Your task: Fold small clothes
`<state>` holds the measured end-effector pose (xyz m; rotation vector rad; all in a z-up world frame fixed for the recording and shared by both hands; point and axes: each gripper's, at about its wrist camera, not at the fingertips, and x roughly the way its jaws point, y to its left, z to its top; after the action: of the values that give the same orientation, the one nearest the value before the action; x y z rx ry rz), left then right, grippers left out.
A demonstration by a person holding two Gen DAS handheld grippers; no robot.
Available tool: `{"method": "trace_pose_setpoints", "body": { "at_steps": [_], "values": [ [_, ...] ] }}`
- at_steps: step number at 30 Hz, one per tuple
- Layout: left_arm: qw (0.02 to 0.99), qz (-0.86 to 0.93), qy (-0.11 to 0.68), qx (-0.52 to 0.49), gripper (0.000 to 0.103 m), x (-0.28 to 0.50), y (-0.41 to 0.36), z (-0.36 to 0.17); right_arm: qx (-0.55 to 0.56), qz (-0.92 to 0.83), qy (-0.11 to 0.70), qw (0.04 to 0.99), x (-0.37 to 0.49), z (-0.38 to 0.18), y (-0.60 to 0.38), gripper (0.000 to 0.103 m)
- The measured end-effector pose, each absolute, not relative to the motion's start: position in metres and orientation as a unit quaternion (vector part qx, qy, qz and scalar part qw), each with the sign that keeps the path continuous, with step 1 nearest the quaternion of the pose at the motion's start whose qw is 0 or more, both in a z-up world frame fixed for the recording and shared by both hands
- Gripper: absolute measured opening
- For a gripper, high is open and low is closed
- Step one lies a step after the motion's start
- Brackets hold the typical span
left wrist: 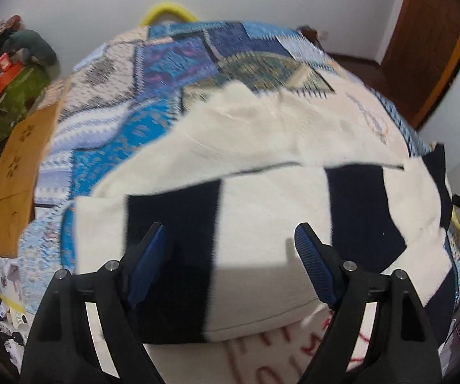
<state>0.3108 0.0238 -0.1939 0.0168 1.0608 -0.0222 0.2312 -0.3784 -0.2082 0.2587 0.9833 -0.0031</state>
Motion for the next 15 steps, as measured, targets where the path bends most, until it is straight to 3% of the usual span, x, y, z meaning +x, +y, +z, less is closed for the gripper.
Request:
{"method": "trace_pose_setpoints", "body": {
  "at_steps": [6,9,12,13,15],
  "values": [
    [0.842,-0.021,0.539,0.009,0.082,0.316,0.008,-0.221,0.161,0.013,0.494,0.855,0.249,-0.232,-0.389,0.075],
    [0.843,-0.018,0.537,0.018,0.082,0.314,0.004,-0.222,0.188,0.019,0.484,0.855,0.253,-0.235,-0.393,0.058],
    [0.844,-0.018,0.535,0.022,0.082,0.314,0.003,-0.222,0.194,0.021,0.472,0.860,0.252,-0.232,-0.391,0.030],
    [0.845,-0.018,0.535,0.021,0.082,0.314,0.004,-0.221,0.193,0.025,0.470,0.861,0.253,-0.229,-0.389,0.016],
    [0.846,-0.019,0.533,0.018,0.082,0.313,0.006,-0.219,0.185,0.032,0.467,0.864,0.253,-0.221,-0.385,0.011]
  ]
}}
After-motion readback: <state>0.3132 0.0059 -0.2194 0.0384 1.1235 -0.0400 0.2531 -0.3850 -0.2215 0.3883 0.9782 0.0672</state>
